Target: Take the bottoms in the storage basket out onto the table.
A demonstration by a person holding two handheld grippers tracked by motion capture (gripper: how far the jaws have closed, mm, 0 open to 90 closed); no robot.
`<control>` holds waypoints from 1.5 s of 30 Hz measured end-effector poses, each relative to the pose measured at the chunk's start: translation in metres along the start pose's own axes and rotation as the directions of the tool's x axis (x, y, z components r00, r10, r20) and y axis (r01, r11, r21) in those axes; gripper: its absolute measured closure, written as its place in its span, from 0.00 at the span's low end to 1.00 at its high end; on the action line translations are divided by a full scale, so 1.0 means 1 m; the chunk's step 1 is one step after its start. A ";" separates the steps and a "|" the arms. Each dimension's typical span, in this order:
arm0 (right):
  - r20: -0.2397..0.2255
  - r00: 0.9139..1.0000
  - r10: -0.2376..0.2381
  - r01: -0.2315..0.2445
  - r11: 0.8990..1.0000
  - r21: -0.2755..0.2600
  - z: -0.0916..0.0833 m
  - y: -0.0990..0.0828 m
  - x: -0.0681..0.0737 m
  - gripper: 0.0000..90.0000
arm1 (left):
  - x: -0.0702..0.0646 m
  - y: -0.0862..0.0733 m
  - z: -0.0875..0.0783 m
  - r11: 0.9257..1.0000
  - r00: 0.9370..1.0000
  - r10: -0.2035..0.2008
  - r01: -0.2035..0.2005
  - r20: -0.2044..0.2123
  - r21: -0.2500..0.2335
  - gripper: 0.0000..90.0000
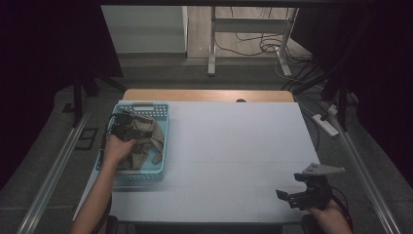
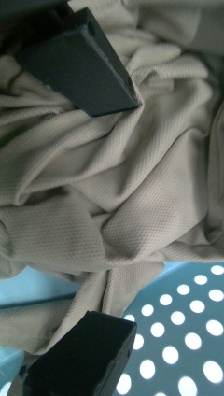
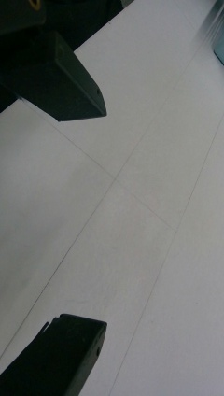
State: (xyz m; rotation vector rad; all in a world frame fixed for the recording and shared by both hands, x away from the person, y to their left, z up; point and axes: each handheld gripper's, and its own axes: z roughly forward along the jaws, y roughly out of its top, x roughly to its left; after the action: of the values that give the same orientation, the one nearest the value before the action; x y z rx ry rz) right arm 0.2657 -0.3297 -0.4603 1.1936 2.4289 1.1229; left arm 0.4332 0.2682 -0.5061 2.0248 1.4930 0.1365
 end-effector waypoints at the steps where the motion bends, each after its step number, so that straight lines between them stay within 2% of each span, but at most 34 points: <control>1: 0.000 1.000 0.000 0.000 1.000 0.000 0.000 0.000 0.000 0.01 | -0.001 0.001 0.002 1.000 1.000 0.001 -0.001 0.000 0.011 0.00; 4: 0.000 1.000 -0.002 0.002 1.000 0.001 0.000 0.000 0.000 0.01 | -0.002 0.002 0.008 0.999 1.000 0.005 -0.005 0.003 0.046 0.00; 11: 0.001 1.000 -0.002 0.002 1.000 -0.002 0.000 0.000 0.000 0.01 | -0.004 0.002 0.015 0.995 0.999 0.021 -0.018 -0.034 0.099 0.00; 14: 0.001 1.000 -0.003 0.003 1.000 -0.002 -0.001 0.000 0.000 0.01 | -0.005 0.001 0.018 0.994 0.998 0.023 -0.017 -0.055 0.104 0.00; 16: 0.001 1.000 -0.002 0.002 1.000 -0.002 -0.001 0.000 0.000 0.01 | -0.007 0.001 0.018 0.993 0.995 0.038 -0.028 -0.088 0.117 0.01; 19: 0.002 1.000 -0.004 0.004 1.000 -0.003 -0.001 0.000 0.000 0.01 | -0.011 0.000 0.018 0.990 0.986 0.070 -0.050 -0.151 0.131 0.12; 23: 0.003 1.000 -0.005 0.005 1.000 -0.005 -0.001 0.000 0.001 0.01 | -0.012 -0.001 0.017 0.989 0.979 0.088 -0.063 -0.185 0.135 0.21; 28: 0.002 1.000 -0.007 0.007 1.000 -0.002 -0.001 0.000 0.001 0.01 | -0.008 -0.005 0.010 0.994 0.983 0.038 -0.019 -0.181 0.106 0.47; 31: 0.002 1.000 -0.006 0.006 1.000 -0.002 -0.001 0.000 0.001 0.01 | -0.006 -0.005 0.007 0.994 0.987 -0.022 0.038 -0.162 0.100 0.60; 32: 0.002 1.000 -0.005 0.005 1.000 -0.002 -0.001 0.000 0.001 0.01 | -0.006 -0.005 0.006 0.994 0.986 -0.035 0.052 -0.164 0.099 0.66; 36: 0.003 1.000 -0.007 0.007 1.000 -0.002 -0.001 0.000 0.001 0.01 | -0.006 -0.004 0.005 0.993 0.986 -0.060 0.075 -0.158 0.093 0.72; 40: 0.002 1.000 -0.009 0.009 1.000 -0.003 -0.001 0.000 0.001 0.01 | -0.007 -0.005 0.002 0.995 0.988 -0.049 0.061 -0.150 0.080 0.76; 41: 0.002 1.000 -0.010 0.010 1.000 -0.003 -0.001 0.000 0.001 0.01 | -0.008 -0.005 0.002 0.995 0.988 -0.061 0.071 -0.140 0.071 0.77; 43: 0.002 1.000 -0.012 0.012 1.000 -0.003 -0.001 0.000 0.001 0.01 | -0.009 -0.005 -0.001 0.996 0.990 -0.060 0.068 -0.129 0.057 0.77; 45: 0.002 1.000 -0.014 0.014 1.000 -0.006 -0.001 0.000 0.002 0.01 | -0.011 -0.004 -0.004 0.997 0.991 -0.046 0.052 -0.126 0.049 0.77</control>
State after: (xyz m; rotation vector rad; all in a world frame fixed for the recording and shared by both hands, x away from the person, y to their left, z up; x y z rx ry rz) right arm 0.2641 -0.3289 -0.4599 1.1730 2.4267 1.1239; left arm 0.4241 0.2609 -0.5028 2.0515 1.6379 0.2102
